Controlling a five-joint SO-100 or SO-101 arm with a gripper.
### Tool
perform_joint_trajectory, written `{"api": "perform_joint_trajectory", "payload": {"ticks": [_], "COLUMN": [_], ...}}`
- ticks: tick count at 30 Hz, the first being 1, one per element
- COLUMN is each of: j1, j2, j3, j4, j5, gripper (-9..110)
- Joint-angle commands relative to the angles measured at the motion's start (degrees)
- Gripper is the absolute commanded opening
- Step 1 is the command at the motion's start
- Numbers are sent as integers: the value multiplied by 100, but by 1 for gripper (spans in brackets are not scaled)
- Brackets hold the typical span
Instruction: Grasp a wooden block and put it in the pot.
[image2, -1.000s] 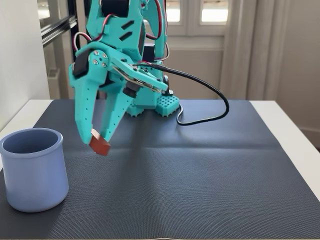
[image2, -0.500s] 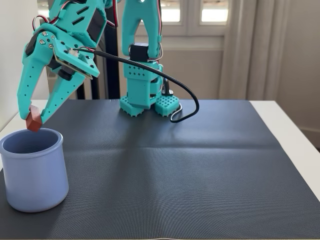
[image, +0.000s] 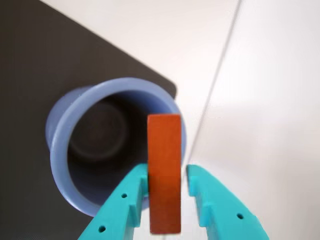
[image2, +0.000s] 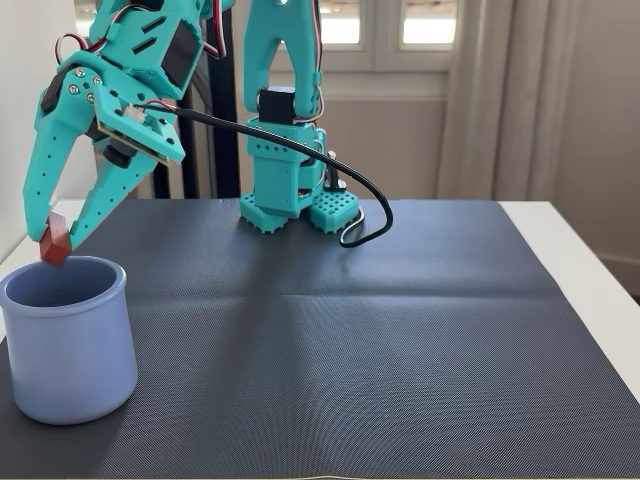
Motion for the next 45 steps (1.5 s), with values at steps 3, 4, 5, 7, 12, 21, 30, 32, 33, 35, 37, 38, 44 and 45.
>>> {"api": "perform_joint_trajectory", "payload": {"ticks": [3, 4, 5, 7, 12, 21, 30, 32, 33, 35, 37, 38, 44, 45], "j1": [-185, -185, -220, -264, -325, -844, -1204, -1310, -1380, -1564, -1749, -1819, -1863, -1863], "j2": [79, 88, 88, 88, 105, 1099, 3999, 4729, 5089, 5774, 6381, 6653, 7998, 8183], "j3": [-220, -220, -220, -220, -255, 18, 2136, 2795, 3129, 3779, 4430, 4755, 6319, 6495], "j4": [9, 9, 9, 9, 290, 756, 1134, 1090, 1081, 1090, 1081, 1072, 1072, 1072], "j5": [-35, -35, -35, -53, -70, -1793, -2672, -2821, -2918, -3103, -3182, -3182, -3120, -3120], "gripper": [10, 8, 7, 4, 0, 0, 0, 0, 0, 0, 0, 0, 0, 0]}}
